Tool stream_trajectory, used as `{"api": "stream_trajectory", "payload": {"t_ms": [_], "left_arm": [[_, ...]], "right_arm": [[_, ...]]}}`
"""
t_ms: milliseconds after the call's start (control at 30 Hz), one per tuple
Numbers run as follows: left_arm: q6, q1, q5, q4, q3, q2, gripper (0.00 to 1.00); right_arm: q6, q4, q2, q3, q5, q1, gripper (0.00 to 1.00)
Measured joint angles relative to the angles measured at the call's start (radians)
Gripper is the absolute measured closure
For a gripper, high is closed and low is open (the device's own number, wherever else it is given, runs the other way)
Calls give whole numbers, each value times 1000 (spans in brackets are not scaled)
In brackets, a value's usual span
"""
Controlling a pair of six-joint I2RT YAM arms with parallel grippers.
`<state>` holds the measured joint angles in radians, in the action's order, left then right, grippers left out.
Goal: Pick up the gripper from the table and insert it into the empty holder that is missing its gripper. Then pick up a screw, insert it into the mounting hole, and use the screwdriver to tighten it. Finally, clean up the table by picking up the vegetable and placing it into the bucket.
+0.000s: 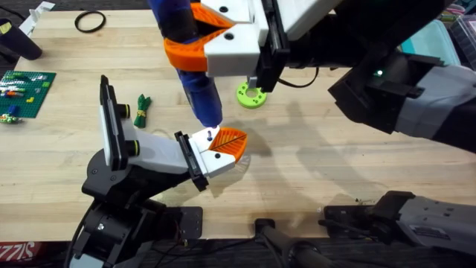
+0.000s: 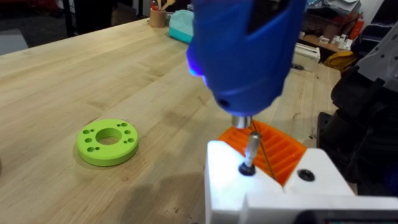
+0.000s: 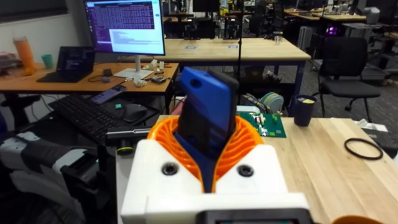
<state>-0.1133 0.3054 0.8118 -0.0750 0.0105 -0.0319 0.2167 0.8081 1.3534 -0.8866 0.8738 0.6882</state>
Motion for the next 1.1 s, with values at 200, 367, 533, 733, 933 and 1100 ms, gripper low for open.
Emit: {"api": "stream_trajectory", "payload": {"t_ms": [200,367,533,733,933,1100], "left_arm": [[0,0,0,0,0,0,982],[0,0,0,0,0,0,982],[0,0,0,0,0,0,982],[0,0,0,0,0,0,982],[0,0,-1,0,0,0,982],[0,0,-1,0,0,0,982]], "right_arm": [[-3,-15,13,8,4,-3,964],[-36,38,16,11,7,-4,964],[-156,35,16,11,7,-17,963],[-349,-54,17,12,-63,-193,962],[-525,-183,17,13,-113,-335,964],[-720,-305,39,13,-248,-374,963]]}}
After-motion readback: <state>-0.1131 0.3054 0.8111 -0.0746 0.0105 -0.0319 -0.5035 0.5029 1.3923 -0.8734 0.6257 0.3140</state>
